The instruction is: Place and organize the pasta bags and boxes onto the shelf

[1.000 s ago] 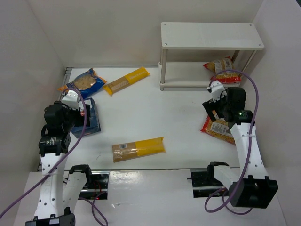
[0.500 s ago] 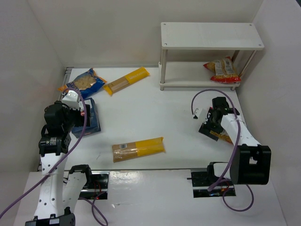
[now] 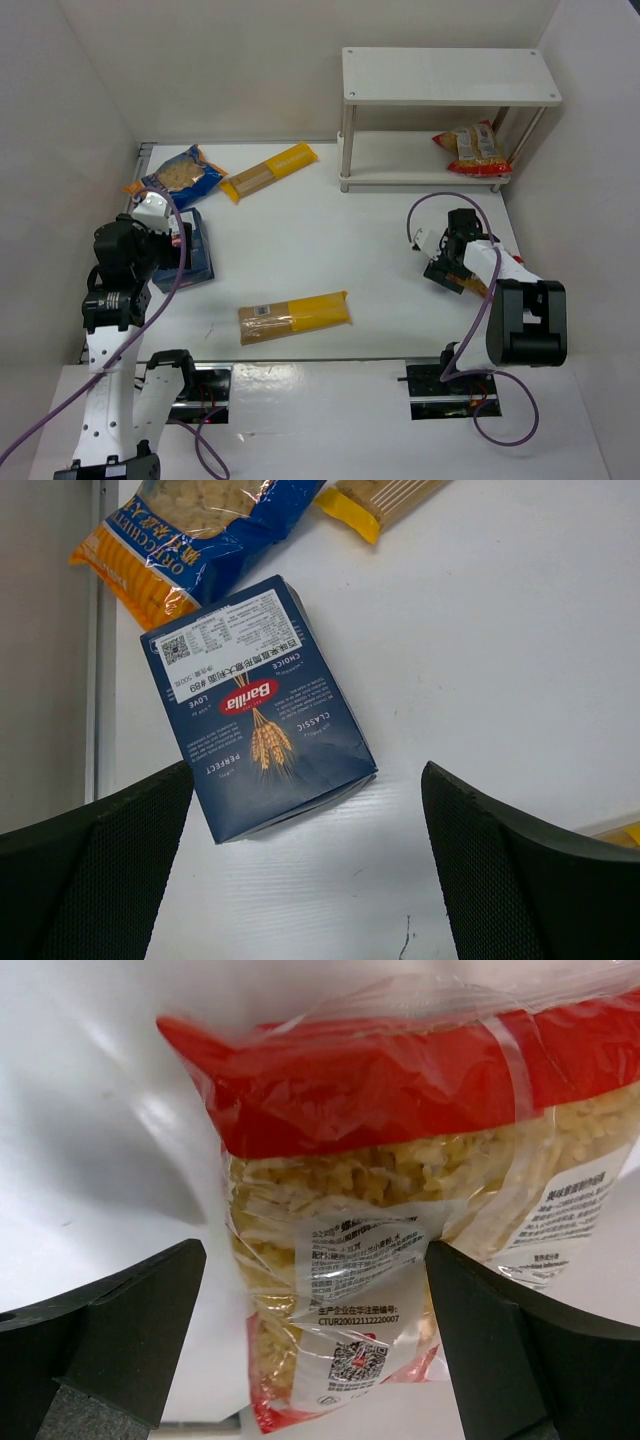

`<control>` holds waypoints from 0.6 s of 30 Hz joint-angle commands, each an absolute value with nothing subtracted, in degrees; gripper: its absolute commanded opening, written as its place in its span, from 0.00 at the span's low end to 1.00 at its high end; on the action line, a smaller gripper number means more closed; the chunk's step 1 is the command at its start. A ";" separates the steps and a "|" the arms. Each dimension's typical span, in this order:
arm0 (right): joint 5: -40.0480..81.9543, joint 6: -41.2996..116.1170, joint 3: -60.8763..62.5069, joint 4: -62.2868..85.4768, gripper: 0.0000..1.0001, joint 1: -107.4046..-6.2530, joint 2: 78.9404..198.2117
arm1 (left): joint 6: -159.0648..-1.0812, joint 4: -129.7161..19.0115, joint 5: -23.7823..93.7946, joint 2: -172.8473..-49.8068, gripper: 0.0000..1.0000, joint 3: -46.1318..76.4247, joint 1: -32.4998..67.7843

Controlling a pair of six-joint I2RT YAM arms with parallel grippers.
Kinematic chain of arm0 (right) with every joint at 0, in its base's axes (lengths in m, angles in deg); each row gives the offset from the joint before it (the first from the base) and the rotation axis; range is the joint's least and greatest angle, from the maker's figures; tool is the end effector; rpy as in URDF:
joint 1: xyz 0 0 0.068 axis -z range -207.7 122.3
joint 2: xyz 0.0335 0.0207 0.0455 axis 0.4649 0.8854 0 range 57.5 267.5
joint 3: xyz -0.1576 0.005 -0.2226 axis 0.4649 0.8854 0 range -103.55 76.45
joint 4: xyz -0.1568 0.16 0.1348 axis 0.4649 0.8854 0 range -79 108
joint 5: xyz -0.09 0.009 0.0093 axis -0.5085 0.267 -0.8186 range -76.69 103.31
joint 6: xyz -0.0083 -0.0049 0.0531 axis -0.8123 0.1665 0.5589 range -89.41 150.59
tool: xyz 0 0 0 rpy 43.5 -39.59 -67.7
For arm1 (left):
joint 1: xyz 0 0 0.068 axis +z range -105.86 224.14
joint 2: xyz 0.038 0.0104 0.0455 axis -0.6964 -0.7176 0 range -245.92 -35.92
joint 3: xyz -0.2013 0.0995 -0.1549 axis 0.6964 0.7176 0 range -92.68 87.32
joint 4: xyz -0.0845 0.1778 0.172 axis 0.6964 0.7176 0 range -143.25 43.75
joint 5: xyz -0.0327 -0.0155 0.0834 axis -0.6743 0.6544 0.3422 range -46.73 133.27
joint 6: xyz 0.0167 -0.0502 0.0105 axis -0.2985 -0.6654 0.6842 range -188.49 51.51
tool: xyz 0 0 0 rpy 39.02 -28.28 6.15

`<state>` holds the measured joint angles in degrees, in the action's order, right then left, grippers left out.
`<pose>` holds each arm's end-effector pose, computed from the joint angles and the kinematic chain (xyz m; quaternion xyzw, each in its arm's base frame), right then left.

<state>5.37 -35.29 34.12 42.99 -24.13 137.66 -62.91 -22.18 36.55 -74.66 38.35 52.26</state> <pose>0.2422 -0.0201 0.1681 -0.4978 0.8468 -0.1556 0.1047 0.1458 0.0166 0.3422 0.0151 0.8225 0.0197 0.5683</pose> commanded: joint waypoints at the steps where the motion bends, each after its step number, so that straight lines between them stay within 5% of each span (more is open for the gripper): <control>1: 2.94 -35.32 36.01 34.30 1.00 -22.87 138.44 | -61.99 -23.81 35.45 -74.07 1.00 38.36 52.67; 9: 1.71 -34.02 37.87 27.88 0.94 -22.34 143.09 | -61.99 -23.81 35.45 -75.11 1.00 38.36 52.67; 11: 1.71 -32.87 35.25 27.96 0.77 -22.34 146.94 | -61.99 -23.81 35.45 -75.12 1.00 38.36 52.67; 12: 2.41 -32.08 34.27 27.96 0.60 -22.34 147.92 | -61.99 -23.81 35.45 -75.12 1.00 38.36 52.67; 13: 2.41 -31.55 33.39 28.83 0.23 -22.34 148.63 | -61.99 -23.81 35.45 -75.12 1.00 38.36 52.67; 14: 2.41 -30.67 32.77 29.45 0.09 -22.34 149.25 | -61.99 -23.81 35.45 -75.12 1.00 38.36 52.67; 15: 1.80 -30.14 32.77 29.46 0.00 -23.12 149.25 | -61.99 -23.81 35.45 -75.12 1.00 38.36 52.67; 18: 2.32 -29.44 33.38 31.20 0.00 -24.97 145.57 | -61.99 -23.81 35.45 -75.12 1.00 38.36 52.67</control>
